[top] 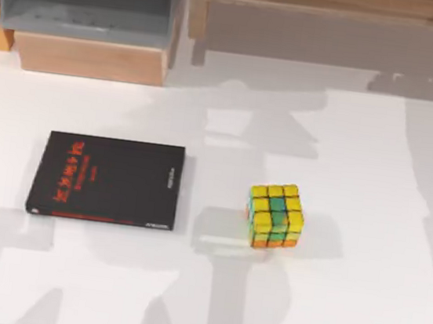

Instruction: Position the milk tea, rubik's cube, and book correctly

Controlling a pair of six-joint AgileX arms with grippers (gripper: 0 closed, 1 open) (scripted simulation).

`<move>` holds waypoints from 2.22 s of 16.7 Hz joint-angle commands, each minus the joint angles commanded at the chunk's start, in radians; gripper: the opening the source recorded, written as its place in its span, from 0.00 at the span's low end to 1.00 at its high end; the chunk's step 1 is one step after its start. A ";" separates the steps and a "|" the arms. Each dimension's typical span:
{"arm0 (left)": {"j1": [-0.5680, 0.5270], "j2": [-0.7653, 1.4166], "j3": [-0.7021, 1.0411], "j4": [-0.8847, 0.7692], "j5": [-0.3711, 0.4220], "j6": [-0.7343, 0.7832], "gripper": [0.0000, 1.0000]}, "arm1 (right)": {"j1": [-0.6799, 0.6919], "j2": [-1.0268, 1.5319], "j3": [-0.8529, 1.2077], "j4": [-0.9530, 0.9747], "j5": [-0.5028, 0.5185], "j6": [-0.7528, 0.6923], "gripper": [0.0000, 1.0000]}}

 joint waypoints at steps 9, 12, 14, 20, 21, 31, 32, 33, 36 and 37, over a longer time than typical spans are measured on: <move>0.000 0.000 0.000 0.000 0.000 0.000 1.00 | -0.574 0.271 -0.083 0.198 -0.574 -0.033 0.00; 0.000 0.000 0.000 0.000 0.000 0.000 1.00 | -0.622 0.360 -0.038 0.235 -0.659 -0.036 0.00; 0.000 0.000 0.000 0.000 0.000 0.000 1.00 | -0.626 0.369 -0.030 0.240 -0.667 -0.036 0.00; 0.000 0.000 0.000 0.000 0.000 0.000 1.00 | -0.623 0.386 -0.033 0.259 -0.665 -0.035 0.00; 0.000 0.000 0.000 0.000 0.000 0.000 1.00 | -0.624 0.396 -0.033 0.270 -0.665 -0.036 0.00; 0.000 0.000 0.000 0.000 0.000 0.000 1.00 | -0.626 0.468 -0.038 0.346 -0.665 -0.037 0.00; 0.000 0.000 0.000 0.000 0.000 0.000 1.00 | -0.626 0.468 -0.038 0.346 -0.665 -0.037 0.00; 0.000 0.000 0.000 0.000 0.000 0.000 1.00 | -0.626 0.468 -0.038 0.346 -0.665 -0.037 0.08; 0.000 0.000 0.000 0.000 0.000 0.000 1.00 | -0.626 0.468 -0.038 0.346 -0.665 -0.037 0.30; 0.000 0.000 0.000 0.000 0.000 0.000 1.00 | -0.626 0.468 -0.038 0.346 -0.665 -0.037 0.38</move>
